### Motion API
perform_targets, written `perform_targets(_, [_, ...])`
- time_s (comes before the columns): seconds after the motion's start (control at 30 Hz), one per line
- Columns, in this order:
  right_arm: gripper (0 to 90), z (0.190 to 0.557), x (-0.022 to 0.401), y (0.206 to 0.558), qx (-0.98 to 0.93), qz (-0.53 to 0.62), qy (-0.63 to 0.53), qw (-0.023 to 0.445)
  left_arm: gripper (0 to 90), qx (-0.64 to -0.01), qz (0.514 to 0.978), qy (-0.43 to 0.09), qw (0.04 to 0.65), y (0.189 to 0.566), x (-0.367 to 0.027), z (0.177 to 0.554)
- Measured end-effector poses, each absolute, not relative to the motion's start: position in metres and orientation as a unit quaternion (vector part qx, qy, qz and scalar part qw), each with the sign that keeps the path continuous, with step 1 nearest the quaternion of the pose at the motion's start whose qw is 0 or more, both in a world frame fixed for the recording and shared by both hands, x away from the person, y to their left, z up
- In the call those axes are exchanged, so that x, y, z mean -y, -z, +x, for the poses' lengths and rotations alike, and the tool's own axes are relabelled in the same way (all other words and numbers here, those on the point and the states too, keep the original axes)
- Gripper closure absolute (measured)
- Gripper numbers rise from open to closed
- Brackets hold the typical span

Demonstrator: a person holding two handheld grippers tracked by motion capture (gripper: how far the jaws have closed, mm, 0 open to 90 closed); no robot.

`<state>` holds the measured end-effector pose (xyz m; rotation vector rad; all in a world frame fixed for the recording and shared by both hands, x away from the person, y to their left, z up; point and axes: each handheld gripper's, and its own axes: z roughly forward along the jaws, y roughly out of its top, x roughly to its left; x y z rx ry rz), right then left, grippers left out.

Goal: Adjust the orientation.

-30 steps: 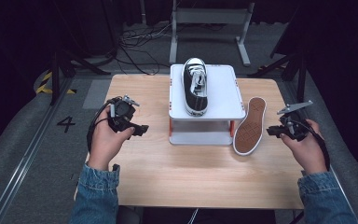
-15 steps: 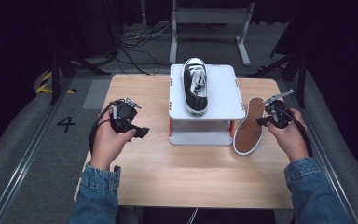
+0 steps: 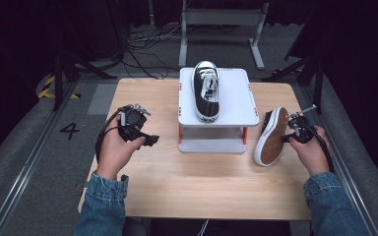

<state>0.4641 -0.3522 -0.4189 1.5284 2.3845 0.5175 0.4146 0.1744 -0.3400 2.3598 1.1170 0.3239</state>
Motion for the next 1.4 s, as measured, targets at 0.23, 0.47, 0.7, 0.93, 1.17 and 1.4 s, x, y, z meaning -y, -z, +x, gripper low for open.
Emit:
perform_targets(0.23, [83.9, 0.461, 0.373, 0.429, -0.808, 0.550, -0.167, 0.128, 26.5, -0.408, 0.871, -0.117, 0.247, 0.341, -0.171, 0.415])
perform_targets(0.47, [82.2, 0.458, 0.377, 0.416, -0.802, 0.551, -0.184, 0.141, 26.4, -0.409, 0.870, -0.118, 0.248, 0.342, -0.172, 0.415])
perform_targets(0.7, [82.6, 0.456, 0.350, 0.370, -0.808, 0.510, -0.240, 0.172, 26.4, -0.406, 0.873, -0.115, 0.245, 0.343, -0.170, 0.416])
perform_targets(0.93, [80.8, 0.463, 0.327, 0.374, -0.829, 0.486, -0.219, 0.167, 26.4, -0.404, 0.874, -0.114, 0.246, 0.343, -0.171, 0.416])
perform_targets(1.17, [80.5, 0.455, 0.347, 0.371, -0.819, 0.503, -0.220, 0.166, 26.4, -0.409, 0.872, -0.114, 0.245, 0.344, -0.172, 0.416])
perform_targets(1.4, [80.3, 0.435, 0.387, 0.373, -0.792, 0.549, -0.209, 0.163, 26.4, -0.405, 0.874, -0.113, 0.244, 0.344, -0.168, 0.417])
